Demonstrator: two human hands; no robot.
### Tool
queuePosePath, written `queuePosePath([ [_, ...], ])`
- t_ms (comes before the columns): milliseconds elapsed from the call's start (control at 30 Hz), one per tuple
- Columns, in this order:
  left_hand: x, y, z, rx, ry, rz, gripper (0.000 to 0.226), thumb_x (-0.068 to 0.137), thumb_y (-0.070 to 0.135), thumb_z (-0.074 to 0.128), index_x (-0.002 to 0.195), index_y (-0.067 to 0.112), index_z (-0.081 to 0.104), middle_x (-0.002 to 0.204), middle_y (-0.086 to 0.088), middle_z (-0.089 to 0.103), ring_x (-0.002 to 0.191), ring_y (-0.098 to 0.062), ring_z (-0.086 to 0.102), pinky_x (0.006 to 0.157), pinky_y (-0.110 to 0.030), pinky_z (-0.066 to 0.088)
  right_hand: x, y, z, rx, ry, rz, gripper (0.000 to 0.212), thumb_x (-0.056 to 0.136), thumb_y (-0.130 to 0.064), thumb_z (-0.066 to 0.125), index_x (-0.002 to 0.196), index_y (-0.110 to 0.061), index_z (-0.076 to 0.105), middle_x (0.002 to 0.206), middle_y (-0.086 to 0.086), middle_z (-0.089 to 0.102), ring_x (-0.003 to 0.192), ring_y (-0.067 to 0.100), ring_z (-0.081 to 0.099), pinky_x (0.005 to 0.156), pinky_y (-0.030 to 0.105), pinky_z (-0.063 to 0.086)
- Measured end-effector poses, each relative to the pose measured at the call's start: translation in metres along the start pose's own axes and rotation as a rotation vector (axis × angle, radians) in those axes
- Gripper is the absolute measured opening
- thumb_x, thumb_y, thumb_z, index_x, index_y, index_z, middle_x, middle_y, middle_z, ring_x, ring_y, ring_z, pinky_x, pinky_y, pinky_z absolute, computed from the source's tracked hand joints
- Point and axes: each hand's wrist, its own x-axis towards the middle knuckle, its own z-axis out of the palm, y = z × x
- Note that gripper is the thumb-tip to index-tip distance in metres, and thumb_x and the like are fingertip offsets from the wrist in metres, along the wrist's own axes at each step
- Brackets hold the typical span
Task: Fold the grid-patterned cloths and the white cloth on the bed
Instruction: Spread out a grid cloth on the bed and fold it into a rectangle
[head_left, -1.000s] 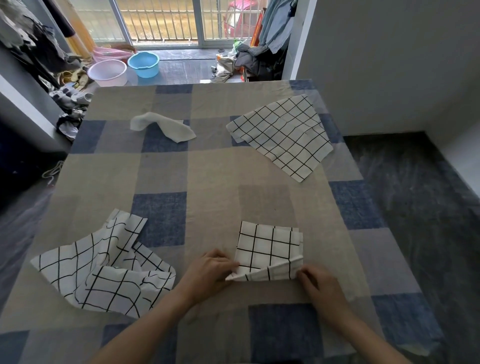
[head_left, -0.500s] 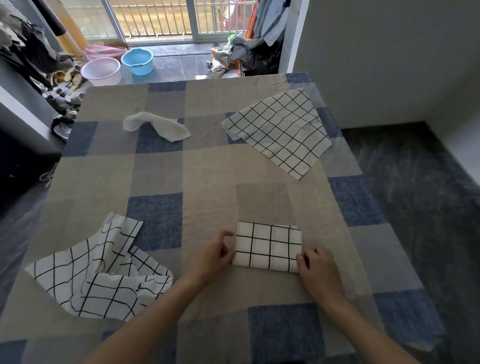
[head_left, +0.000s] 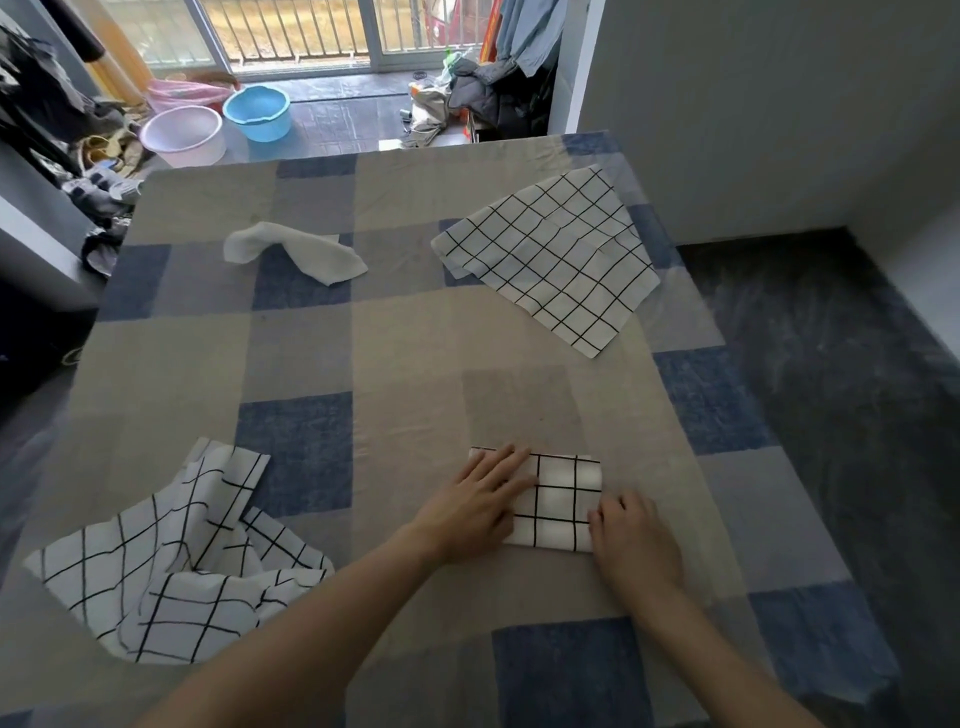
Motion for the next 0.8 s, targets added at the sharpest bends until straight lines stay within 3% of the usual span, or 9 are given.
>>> queuePosePath([
  [100,-0.001,-0.013,0.002,0.045,-0.036,0.003,0.062,0.097,0.049,0.031,0.154,0.033,0.011,0.162,0.004,-0.005,0.149,-0.015,-0.01,0.118,-0.033,-0.011,0.005,-0.015,-0.006,-0.094,0.054,0.037,0.023,0.08,-0.017,0.063,0.1,-0.008,0.058,0.096,0.014,0.055,0.086,0.032,0.055,0.061,0.041,0.048],
  [167,-0.002,-0.012,0.003,0.058,-0.069,0.002,0.071,0.095,0.059,0.03,0.154,0.033,0.001,0.161,0.005,-0.013,0.147,-0.014,-0.016,0.117,-0.033,-0.014,0.01,-0.031,-0.008,-0.024,0.152,-0.039,0.037,0.073,-0.017,0.068,0.107,-0.008,0.057,0.103,0.014,0.056,0.087,0.033,0.057,0.063,0.042,0.05],
  [233,-0.003,-0.011,0.005,0.061,-0.058,0.001,0.077,0.092,0.064,0.031,0.153,0.033,-0.004,0.161,0.003,-0.013,0.147,-0.014,-0.018,0.118,-0.036,-0.011,0.014,-0.053,-0.007,0.085,0.227,-0.203,0.045,0.08,-0.027,0.06,0.122,-0.011,0.053,0.121,0.013,0.056,0.105,0.03,0.056,0.082,0.044,0.05],
  [300,-0.004,-0.01,0.005,0.058,-0.015,0.014,0.082,0.089,0.063,0.035,0.154,0.028,-0.001,0.162,0.0,-0.006,0.148,-0.015,-0.015,0.118,-0.039,-0.005,0.017,-0.075,0.0,0.206,0.201,-0.312,0.052,0.089,-0.032,0.044,0.137,-0.011,0.044,0.14,0.011,0.047,0.128,0.023,0.042,0.105,0.04,0.033],
  [367,-0.004,-0.01,0.004,0.054,-0.026,0.0,0.087,0.087,0.061,0.036,0.154,0.021,-0.001,0.162,-0.001,-0.005,0.147,-0.014,-0.016,0.118,-0.04,-0.006,0.016,-0.086,0.013,0.26,0.098,-0.307,0.059,0.093,-0.035,0.037,0.147,-0.012,0.033,0.152,0.007,0.034,0.14,0.018,0.028,0.114,0.039,0.018],
  [500,-0.01,-0.008,0.005,0.115,0.043,-0.052,0.079,0.094,0.056,0.033,0.155,0.013,0.007,0.162,-0.004,0.001,0.149,-0.016,-0.008,0.118,-0.04,-0.001,0.014,-0.077,0.036,0.164,0.003,-0.299,0.059,0.096,-0.037,0.031,0.151,-0.015,0.028,0.158,0.0,0.024,0.146,0.014,0.02,0.116,0.042,0.014],
  [667,-0.023,-0.016,0.008,0.111,0.03,-0.068,0.065,0.101,0.047,0.025,0.155,0.015,0.009,0.162,-0.003,0.002,0.149,-0.016,-0.001,0.119,-0.041,0.0,0.018,-0.055,0.035,0.096,0.008,-0.3,0.06,0.095,-0.038,0.032,0.15,-0.015,0.028,0.157,0.002,0.027,0.145,0.014,0.023,0.115,0.042,0.015],
  [800,-0.034,-0.025,0.005,0.117,0.007,-0.07,0.065,0.101,0.05,0.026,0.155,0.016,0.014,0.162,-0.002,0.009,0.149,-0.015,0.004,0.118,-0.041,0.008,0.019,-0.029,0.031,0.056,0.01,-0.244,0.062,0.094,-0.039,0.03,0.152,-0.016,0.025,0.159,0.0,0.023,0.146,0.013,0.02,0.116,0.043,0.014],
])
